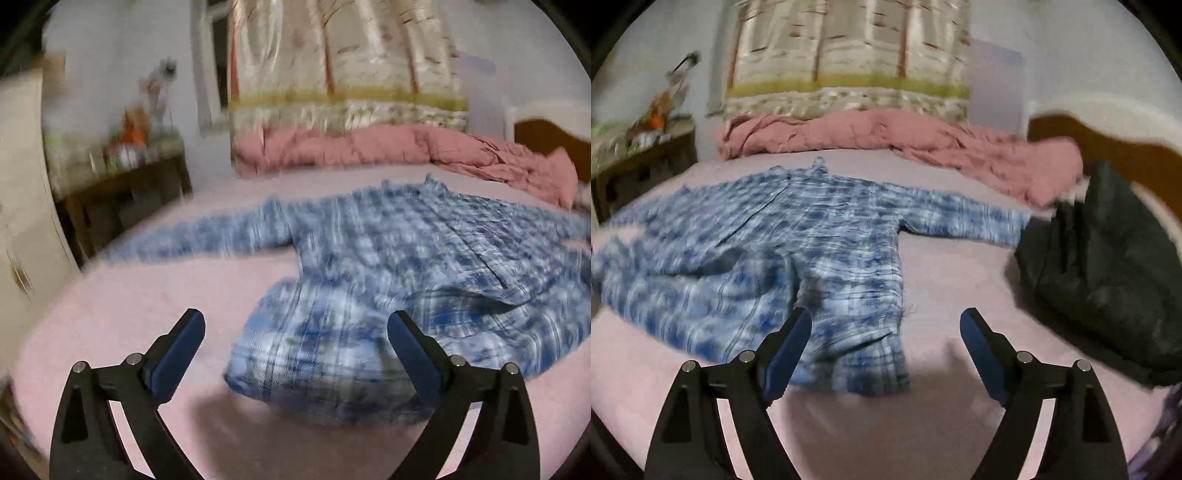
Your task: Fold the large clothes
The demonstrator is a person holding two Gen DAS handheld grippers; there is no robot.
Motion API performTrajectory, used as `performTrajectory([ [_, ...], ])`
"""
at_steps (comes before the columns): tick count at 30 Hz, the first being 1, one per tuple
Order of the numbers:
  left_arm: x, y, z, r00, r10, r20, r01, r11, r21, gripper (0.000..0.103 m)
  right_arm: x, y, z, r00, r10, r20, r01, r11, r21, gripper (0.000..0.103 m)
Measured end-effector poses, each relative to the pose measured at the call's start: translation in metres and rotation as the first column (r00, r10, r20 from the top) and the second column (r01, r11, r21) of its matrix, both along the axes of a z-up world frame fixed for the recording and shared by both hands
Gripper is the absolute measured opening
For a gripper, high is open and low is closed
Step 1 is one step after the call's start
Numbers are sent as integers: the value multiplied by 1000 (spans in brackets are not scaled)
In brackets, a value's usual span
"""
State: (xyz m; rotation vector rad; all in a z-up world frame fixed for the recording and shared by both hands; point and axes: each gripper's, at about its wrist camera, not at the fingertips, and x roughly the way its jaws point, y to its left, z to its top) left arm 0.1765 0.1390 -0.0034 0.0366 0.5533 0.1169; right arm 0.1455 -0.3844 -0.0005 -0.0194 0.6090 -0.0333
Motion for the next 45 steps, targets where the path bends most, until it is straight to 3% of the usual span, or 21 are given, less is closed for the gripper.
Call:
performTrajectory([
  [2, 13, 11, -14, 997, -30, -72, 23, 995, -94, 92, 8, 2, -8, 992, 124, -29, -122, 991, 60, 84],
  [4, 21, 14, -22, 991, -73, -116, 57, 989, -138, 69, 12, 18, -17, 974, 222, -48, -223, 975, -10, 84],
  [6, 21, 5, -28, 986, -108, -128, 90, 987, -135, 27, 15, 37, -27, 955, 282, -95, -291, 953, -90, 84],
  [7, 18, -3, -28, 984, -130, -120, 117, 986, -115, 20, 16, 42, -30, 951, 292, -103, -302, 948, -103, 83],
  [8, 18, -9, -29, 985, -127, -114, 118, 989, -87, 6, 20, 46, -32, 953, 281, -112, -294, 947, -128, 79],
  [9, 18, -13, -30, 988, -106, -112, 100, 994, -52, 3, 28, 46, -33, 965, 232, -126, -249, 957, -148, 54],
  [10, 18, -14, -31, 990, -90, -107, 87, 996, -34, 3, 34, 44, -34, 974, 184, -134, -204, 967, -152, 18],
  [11, 18, -15, -32, 992, -77, -100, 75, 997, -25, 3, 42, 36, -31, 988, 102, -118, -118, 983, -141, 7],
  [13, 19, -14, -35, 993, -47, -104, 47, 999, -6, 3, 50, 22, -20, 999, -22, -41, 17, 992, -124, 6],
  [15, 23, -13, -37, 992, -34, -122, 36, 999, 11, 5, 56, 3, -8, 983, -179, 44, 183, 974, -131, 6],
  [17, 24, -13, -40, 991, -24, -133, 27, 999, 22, 8, 61, -11, -4, 975, -217, 43, 220, 971, -98, 6],
  [20, 21, -12, -39, 994, -28, -105, 30, 999, 18, 15, 49, -17, -2, 985, -165, 46, 166, 986, -6, 6],
  [21, 18, -11, -37, 996, -28, -87, 29, 999, 16, 22, 40, -14, -2, 991, -116, 59, 115, 993, 17, 8],
  [23, 12, -11, -34, 999, -20, -48, 21, 1000, 22, 35, 24, -5, -4, 996, -48, 79, 46, 998, 32, 31],
  [24, 9, -11, -33, 1000, -5, -30, 6, 999, 34, 39, 17, 1, -6, 995, -24, 92, 22, 999, 25, 61],
  [25, 7, -12, -31, 1000, 11, -16, -10, 999, 49, 39, 12, 7, -9, 995, -21, 100, 21, 1000, 9, 73],
  [31, -6, -17, -24, 997, 30, 75, -37, 996, 84, 46, -3, 39, -25, 997, 23, 75, -17, 997, -74, 77],
  [34, -14, -14, -21, 993, 35, 117, -43, 997, 71, 50, 2, 48, -37, 999, -14, 39, 19, 991, -134, 78],
  [36, -17, -11, -19, 990, 40, 136, -48, 997, 57, 56, 2, 49, -37, 999, -7, 40, 12, 990, -140, 78],
  [39, -18, -7, -18, 989, 42, 143, -47, 998, 38, 57, -2, 49, -36, 998, -3, 55, 10, 991, -135, 85],
  [45, -19, -7, -18, 988, 40, 146, -46, 998, 35, 60, 2, 46, -40, 999, -25, 36, 30, 991, -131, 85],
])
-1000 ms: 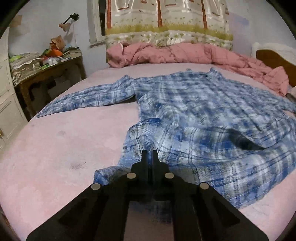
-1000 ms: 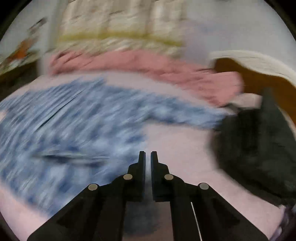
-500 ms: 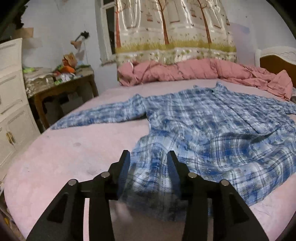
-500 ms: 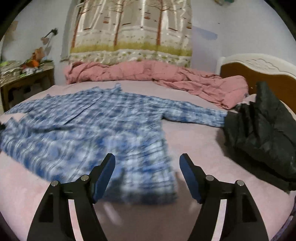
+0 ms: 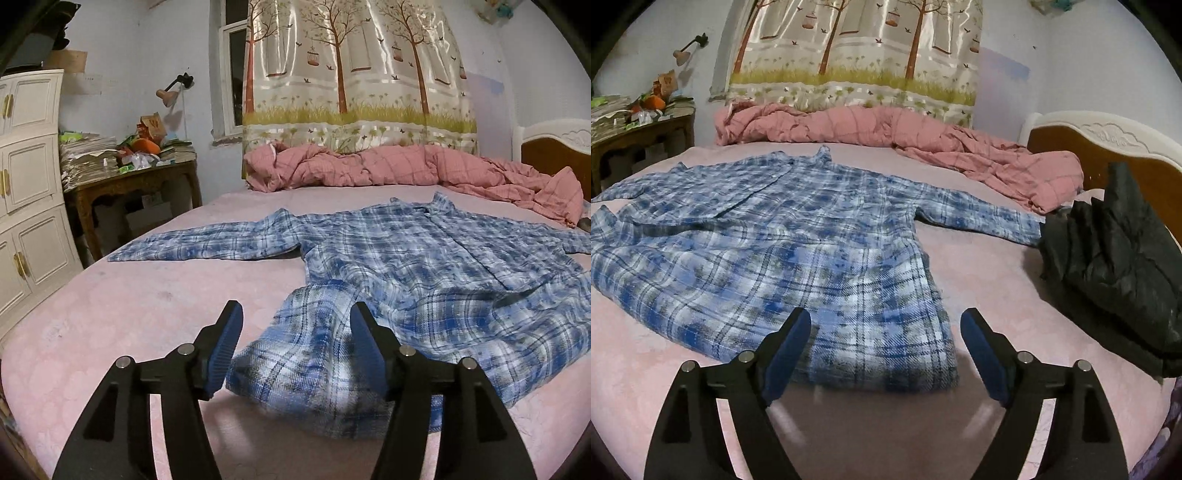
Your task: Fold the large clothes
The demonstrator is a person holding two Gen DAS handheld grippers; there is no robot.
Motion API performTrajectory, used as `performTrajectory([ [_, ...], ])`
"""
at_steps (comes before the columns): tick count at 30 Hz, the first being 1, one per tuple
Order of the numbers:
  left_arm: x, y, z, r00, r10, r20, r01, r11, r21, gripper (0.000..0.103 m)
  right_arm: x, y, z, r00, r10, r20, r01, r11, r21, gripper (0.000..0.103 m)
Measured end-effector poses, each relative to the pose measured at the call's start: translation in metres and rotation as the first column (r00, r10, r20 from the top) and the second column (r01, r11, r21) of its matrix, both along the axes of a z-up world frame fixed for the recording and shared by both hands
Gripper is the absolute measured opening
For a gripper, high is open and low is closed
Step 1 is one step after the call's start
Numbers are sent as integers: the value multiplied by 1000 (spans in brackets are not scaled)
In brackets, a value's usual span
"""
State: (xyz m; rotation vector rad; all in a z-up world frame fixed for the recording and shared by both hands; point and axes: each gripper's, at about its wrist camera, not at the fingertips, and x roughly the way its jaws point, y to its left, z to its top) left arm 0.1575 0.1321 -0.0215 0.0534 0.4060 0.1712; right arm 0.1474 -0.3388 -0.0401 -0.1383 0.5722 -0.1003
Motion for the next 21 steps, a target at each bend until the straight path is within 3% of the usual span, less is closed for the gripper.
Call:
performTrajectory([
  [4, 0, -5, 2, 1000, -12, -25, 12, 1000, -3, 66, -7, 5, 6, 999, -21, 25, 22, 999, -29, 85],
  [6, -5, -13, 3, 988, -122, -99, 116, 992, -57, 66, -15, 10, 14, 999, 13, 36, -12, 1000, -11, 85],
  [7, -14, -21, 6, 984, -152, -88, 146, 987, -65, 66, -19, 15, 19, 998, 50, 28, -51, 999, 19, 85],
  [11, -44, -62, 16, 970, -229, -83, 231, 973, 14, 75, -30, 45, 33, 993, 115, -30, -114, 993, 43, 85],
  [14, -41, -82, 12, 943, -285, -171, 288, 958, -10, 76, -34, 64, 35, 991, 116, -68, -114, 993, 25, 86],
  [19, -31, -106, -7, 918, -268, -291, 310, 945, 108, 77, -36, 82, 26, 987, 120, -105, -123, 992, -25, 86],
  [21, -31, -107, -13, 911, -261, -320, 311, 944, 113, 85, -37, 86, 23, 985, 131, -114, -134, 991, -22, 86],
])
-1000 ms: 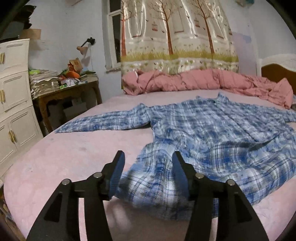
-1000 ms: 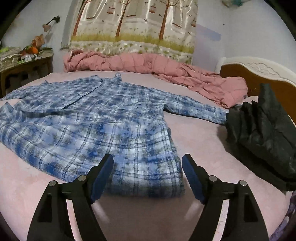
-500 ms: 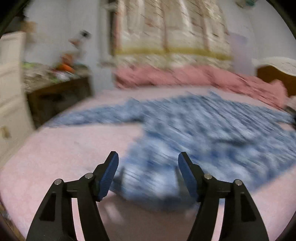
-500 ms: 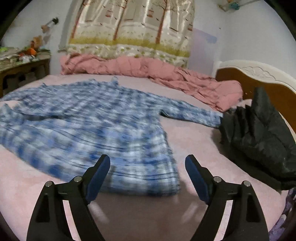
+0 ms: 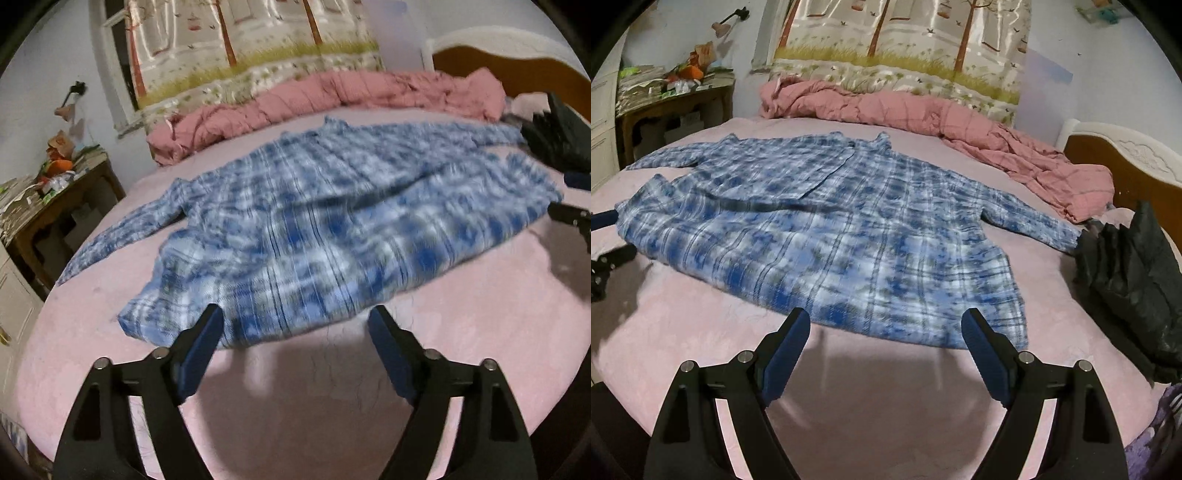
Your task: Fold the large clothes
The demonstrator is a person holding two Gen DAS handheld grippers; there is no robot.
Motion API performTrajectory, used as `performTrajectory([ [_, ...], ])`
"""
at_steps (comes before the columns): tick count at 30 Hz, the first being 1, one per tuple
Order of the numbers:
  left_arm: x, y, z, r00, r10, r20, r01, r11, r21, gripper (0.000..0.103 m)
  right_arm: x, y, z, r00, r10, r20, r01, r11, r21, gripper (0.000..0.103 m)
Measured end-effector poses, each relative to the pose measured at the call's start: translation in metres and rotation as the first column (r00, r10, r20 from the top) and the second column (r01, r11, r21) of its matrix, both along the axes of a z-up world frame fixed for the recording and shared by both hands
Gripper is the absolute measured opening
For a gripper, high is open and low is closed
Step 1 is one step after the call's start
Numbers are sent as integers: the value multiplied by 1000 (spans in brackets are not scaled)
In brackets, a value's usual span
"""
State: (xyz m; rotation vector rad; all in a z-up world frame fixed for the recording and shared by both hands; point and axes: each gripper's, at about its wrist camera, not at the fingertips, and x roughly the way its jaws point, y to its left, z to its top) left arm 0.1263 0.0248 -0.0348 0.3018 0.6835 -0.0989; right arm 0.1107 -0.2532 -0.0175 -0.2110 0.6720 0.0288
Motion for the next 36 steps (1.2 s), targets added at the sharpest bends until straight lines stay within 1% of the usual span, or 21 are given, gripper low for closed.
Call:
performTrajectory([
  [4, 3, 3, -8, 999, 40, -12, -40, 999, 37, 86, 2, 2, -5, 1000, -11, -6, 11, 1000, -15, 86],
  [7, 10, 6, -12, 997, 74, -16, -73, 995, 68, 86, 5, 0, -8, 1000, -10, -20, 10, 1000, -1, 86],
  [11, 25, 9, -20, 991, 132, -22, -130, 987, 93, 88, 11, 2, -17, 998, 5, -63, -6, 1000, -18, 86],
  [13, 34, 14, -20, 987, 157, -39, -154, 985, 77, 89, 15, 9, -24, 987, 78, -140, -80, 997, -8, 86],
  [14, 38, 17, -19, 984, 169, -59, -165, 984, 63, 89, 16, 15, -28, 970, 151, -193, -151, 988, 12, 86],
  [15, 41, 19, -17, 981, 179, -68, -176, 983, 48, 89, 15, 19, -29, 963, 181, -201, -182, 983, 9, 86],
  [16, 43, 20, -16, 980, 188, -67, -185, 982, 46, 89, 15, 23, -29, 966, 175, -189, -182, 983, -20, 87],
  [18, 47, 19, -18, 978, 202, -48, -198, 977, 83, 89, 22, 25, -31, 968, 158, -193, -171, 984, -53, 91],
  [20, 50, 19, -19, 978, 208, -30, -204, 973, 111, 89, 33, 20, -32, 974, 116, -194, -128, 990, -52, 93],
  [22, 53, 21, -21, 978, 206, -23, -202, 973, 109, 89, 45, 14, -33, 983, 68, -173, -81, 994, -71, 93],
  [24, 54, 27, -19, 981, 194, -13, -192, 977, 90, 89, 60, 6, -33, 994, -16, -109, 0, 989, -146, 93],
  [26, 58, 33, -19, 980, 197, -11, -195, 977, 92, 89, 70, 0, -34, 997, -53, -61, 40, 981, -187, 92],
  [27, 60, 37, -20, 979, 202, -19, -199, 975, 94, 89, 74, -4, -35, 996, -64, -56, 51, 979, -197, 79],
  [28, 63, 43, -20, 977, 213, -26, -210, 974, 87, 89, 77, -10, -35, 996, -66, -61, 53, 981, -187, 52],
  [29, 65, 49, -19, 973, 228, -28, -226, 972, 69, 87, 79, -17, -35, 996, -56, -73, 44, 987, -154, 43],
  [30, 65, 56, -17, 971, 239, -27, -238, 970, 44, 78, 81, -24, -35, 995, -47, -84, 36, 992, -121, 39],
  [31, 65, 61, -17, 970, 242, -25, -241, 970, 24, 70, 81, -29, -35, 995, -55, -81, 46, 993, -111, 26],
  [32, 63, 65, -16, 970, 242, -20, -241, 970, 14, 44, 82, -37, -35, 994, -86, -73, 78, 991, -106, 17],
  [33, 62, 68, -17, 968, 251, -7, -251, 968, 25, 9, 81, -44, -33, 993, -96, -65, 90, 993, -82, 8],
  [34, 59, 69, -17, 967, 255, 11, -255, 966, 38, 5, 75, -48, -31, 995, -91, -47, 89, 995, -48, 5],
  [36, 43, 66, -11, 971, 227, 81, -229, 973, 26, 4, 66, -51, -25, 996, -89, -4, 89, 996, -24, 3],
])
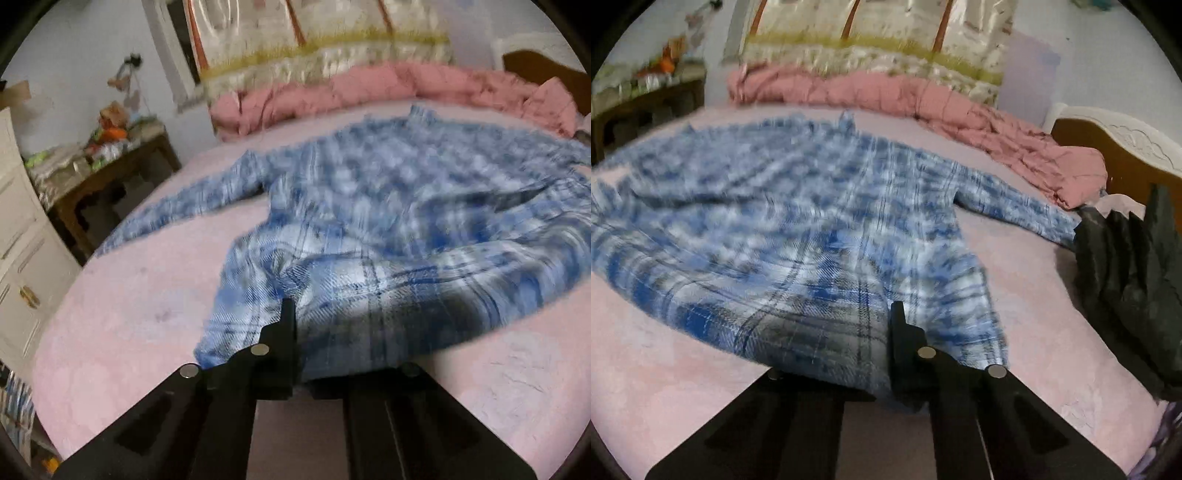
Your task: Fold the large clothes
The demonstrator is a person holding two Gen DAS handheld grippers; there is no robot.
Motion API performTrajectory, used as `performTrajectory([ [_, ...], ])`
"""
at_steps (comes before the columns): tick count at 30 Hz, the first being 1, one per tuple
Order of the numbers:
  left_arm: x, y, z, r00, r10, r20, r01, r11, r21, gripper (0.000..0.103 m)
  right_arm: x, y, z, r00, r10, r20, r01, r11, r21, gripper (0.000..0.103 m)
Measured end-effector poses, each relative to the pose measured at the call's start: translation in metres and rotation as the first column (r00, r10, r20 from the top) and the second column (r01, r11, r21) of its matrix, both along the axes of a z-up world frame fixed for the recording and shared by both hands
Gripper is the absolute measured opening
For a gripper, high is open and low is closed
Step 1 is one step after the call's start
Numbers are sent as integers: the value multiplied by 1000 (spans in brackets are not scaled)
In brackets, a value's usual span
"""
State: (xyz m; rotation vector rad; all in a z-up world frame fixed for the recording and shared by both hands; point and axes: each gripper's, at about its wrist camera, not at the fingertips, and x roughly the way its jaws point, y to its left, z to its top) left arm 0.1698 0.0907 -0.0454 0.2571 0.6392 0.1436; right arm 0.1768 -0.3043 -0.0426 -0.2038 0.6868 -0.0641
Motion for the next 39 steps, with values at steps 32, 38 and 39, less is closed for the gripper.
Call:
performTrajectory([
  [32, -6, 12, 64, 997, 43, 71, -33, 989, -141, 5, -17, -31, 66, 995, -38, 97, 26, 993, 119, 7],
  [38, 79, 6, 20, 988, 47, -146, -54, 997, -46, 4, 70, -11, 32, 999, -21, -27, 22, 999, 29, 7],
  [39, 83, 7, 13, 986, 47, -161, -56, 997, -51, 4, 80, -12, 25, 998, -10, -55, 12, 999, 44, 7],
])
